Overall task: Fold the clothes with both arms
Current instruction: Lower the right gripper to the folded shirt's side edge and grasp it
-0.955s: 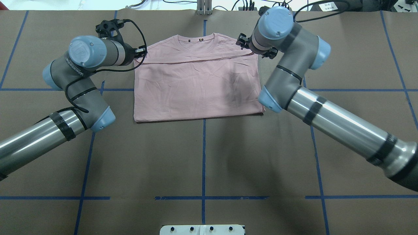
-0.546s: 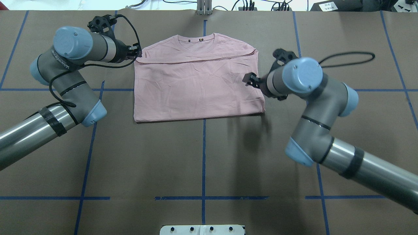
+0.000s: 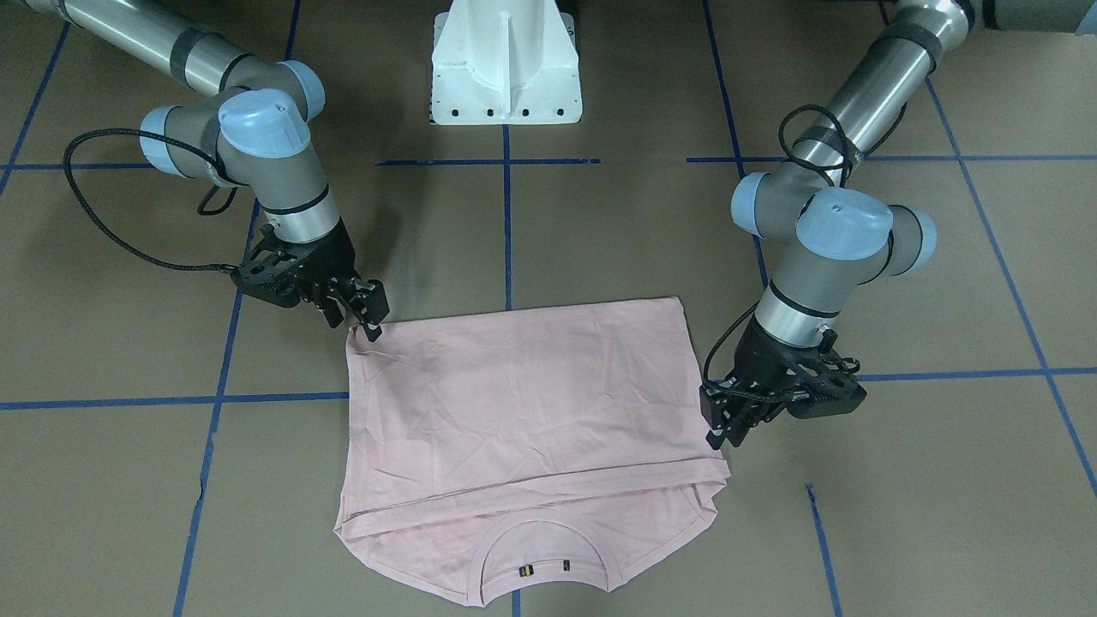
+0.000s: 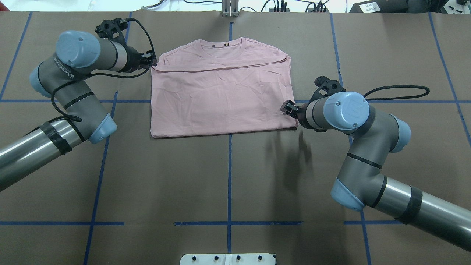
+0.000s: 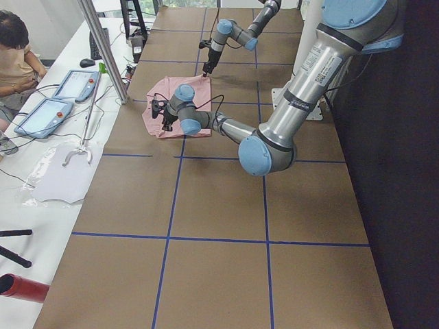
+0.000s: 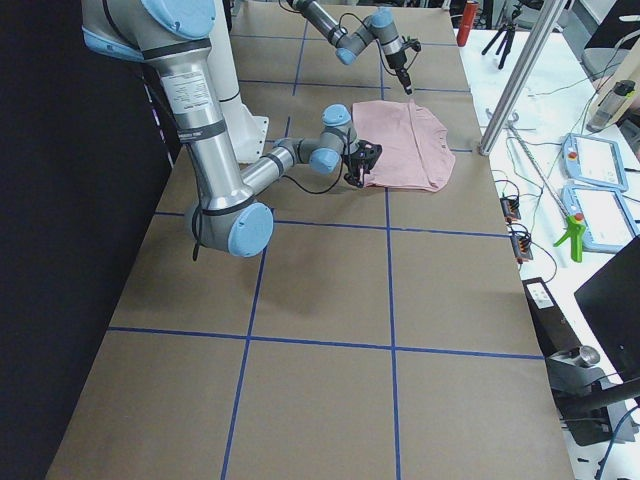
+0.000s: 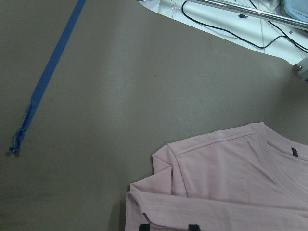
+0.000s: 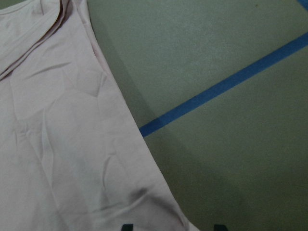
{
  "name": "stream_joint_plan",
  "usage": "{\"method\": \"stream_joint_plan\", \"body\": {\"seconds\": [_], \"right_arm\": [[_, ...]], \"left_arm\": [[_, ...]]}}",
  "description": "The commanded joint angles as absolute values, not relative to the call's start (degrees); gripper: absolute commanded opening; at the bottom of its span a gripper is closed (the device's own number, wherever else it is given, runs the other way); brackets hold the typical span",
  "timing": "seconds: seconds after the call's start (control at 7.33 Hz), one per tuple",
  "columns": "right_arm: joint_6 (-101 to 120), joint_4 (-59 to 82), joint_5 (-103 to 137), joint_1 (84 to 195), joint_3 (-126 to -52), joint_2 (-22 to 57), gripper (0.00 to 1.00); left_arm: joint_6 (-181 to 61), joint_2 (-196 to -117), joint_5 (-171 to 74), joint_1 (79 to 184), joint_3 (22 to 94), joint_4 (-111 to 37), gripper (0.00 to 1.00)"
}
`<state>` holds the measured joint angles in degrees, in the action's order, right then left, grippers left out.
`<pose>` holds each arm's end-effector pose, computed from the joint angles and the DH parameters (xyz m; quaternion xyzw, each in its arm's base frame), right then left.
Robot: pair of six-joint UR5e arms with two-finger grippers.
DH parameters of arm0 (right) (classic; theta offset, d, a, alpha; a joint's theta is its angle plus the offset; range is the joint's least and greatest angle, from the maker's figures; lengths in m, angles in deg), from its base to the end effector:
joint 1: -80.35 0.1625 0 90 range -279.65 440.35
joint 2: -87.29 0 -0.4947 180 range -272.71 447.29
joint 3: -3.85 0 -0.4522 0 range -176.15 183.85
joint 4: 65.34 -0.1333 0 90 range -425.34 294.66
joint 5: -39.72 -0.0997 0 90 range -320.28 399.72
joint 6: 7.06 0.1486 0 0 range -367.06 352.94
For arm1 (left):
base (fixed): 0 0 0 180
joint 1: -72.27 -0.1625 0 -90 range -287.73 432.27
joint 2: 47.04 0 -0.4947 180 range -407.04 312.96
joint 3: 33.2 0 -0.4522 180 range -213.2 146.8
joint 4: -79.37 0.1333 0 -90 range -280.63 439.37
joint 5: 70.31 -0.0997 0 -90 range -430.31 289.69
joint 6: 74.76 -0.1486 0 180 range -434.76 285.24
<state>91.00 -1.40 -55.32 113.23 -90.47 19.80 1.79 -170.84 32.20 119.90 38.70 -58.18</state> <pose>-0.5823 -0.5196 0.4252 0.0572 -0.4430 0.2945 0.8449 0.5217 -0.7219 0.4275 0.1850 0.4961 -0.1941 0.8258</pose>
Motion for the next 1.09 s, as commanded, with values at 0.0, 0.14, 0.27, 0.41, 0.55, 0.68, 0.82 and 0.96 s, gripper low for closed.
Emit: {"method": "stream_joint_plan", "body": {"seconds": [0.0, 0.14, 0.27, 0.41, 0.55, 0.68, 0.82, 0.96], "right_arm": [[91.11, -1.35, -55.29, 113.05, -90.29, 19.53, 0.31], [91.11, -1.35, -55.29, 113.05, -90.46, 18.92, 0.20], [91.11, -1.35, -55.37, 113.05, -90.81, 18.57, 0.00], [90.94, -1.35, -55.63, 113.05, -90.81, 18.47, 0.00], [90.93, -1.44, -55.72, 113.05, -90.81, 17.86, 0.00], [90.93, -1.35, -55.99, 113.22, -93.68, 16.64, 0.00], [90.85, -1.35, -57.12, 113.13, -98.50, 12.97, 0.00], [90.85, -1.53, -59.92, 113.13, -104.72, 9.46, 0.00]], "left_arm": [[1.88, -170.88, 32.17, 119.91, 38.87, -58.18, 0.38], [1.97, -170.70, 32.17, 119.91, 39.65, -58.10, 0.38], [1.88, -170.18, 32.17, 119.91, 39.84, -58.18, 0.38], [1.97, -170.09, 32.17, 119.91, 40.27, -58.10, 0.38], [1.97, -170.09, 32.17, 119.91, 40.36, -58.09, 0.38], [1.97, -170.09, 32.17, 119.91, 40.36, -58.09, 0.38], [1.97, -170.17, 32.17, 119.91, 40.36, -58.01, 0.38], [1.97, -170.18, 32.17, 119.91, 40.36, -58.01, 0.38]]}}
